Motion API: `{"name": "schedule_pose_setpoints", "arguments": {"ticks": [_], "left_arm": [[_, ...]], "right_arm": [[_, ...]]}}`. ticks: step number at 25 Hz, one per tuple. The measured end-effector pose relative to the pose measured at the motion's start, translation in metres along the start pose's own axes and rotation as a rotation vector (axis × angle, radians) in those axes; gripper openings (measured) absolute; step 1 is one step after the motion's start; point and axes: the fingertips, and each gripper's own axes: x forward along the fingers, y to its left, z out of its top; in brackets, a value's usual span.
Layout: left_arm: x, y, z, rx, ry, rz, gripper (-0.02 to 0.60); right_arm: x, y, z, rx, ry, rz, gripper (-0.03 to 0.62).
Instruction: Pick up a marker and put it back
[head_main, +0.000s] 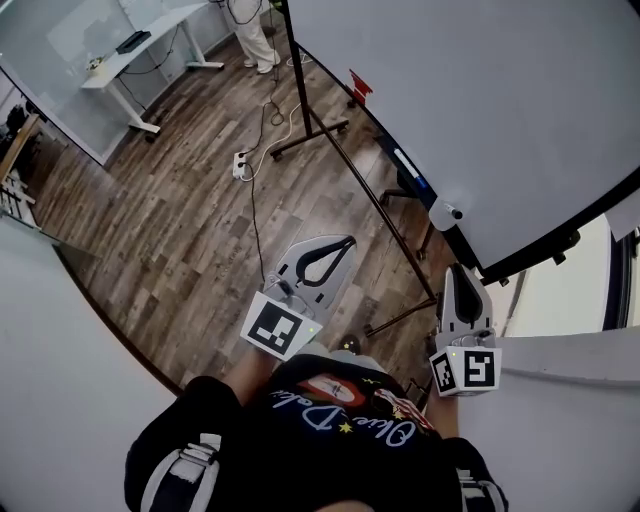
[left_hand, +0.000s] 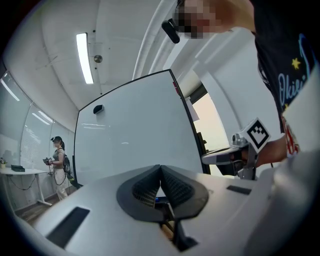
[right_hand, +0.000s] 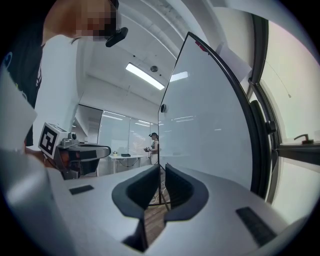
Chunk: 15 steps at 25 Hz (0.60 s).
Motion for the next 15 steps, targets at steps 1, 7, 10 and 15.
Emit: {"name": "schedule_pose_setpoints", "arguments": {"ticks": [1,7,10,15], "left_arm": [[0.003,-0.002,0.002,0.002,-0.005,-0.005,0.003],[0.020,-0.013,0.003,0.030,0.006,-0.061,0.003],[0.034,-0.016,0.004,0.031,0.002,-0.095,0.004],[0.060,-0.015,0.002,0.023,-0.023,-0.165,0.004]], "right_arm": [[0.000,-0.002,0.000,-0.001,-0.006,-0.002,0.021],[-0.002,-0.011,-0.001,0.003,-0.012,-0.016,0.029],[0.000,-0.017,0.002,-0.010,-0.014,-0.031,0.049],[0.008,-0.028,-0.002,-0.016,0.002,-0.076,0.060]]}}
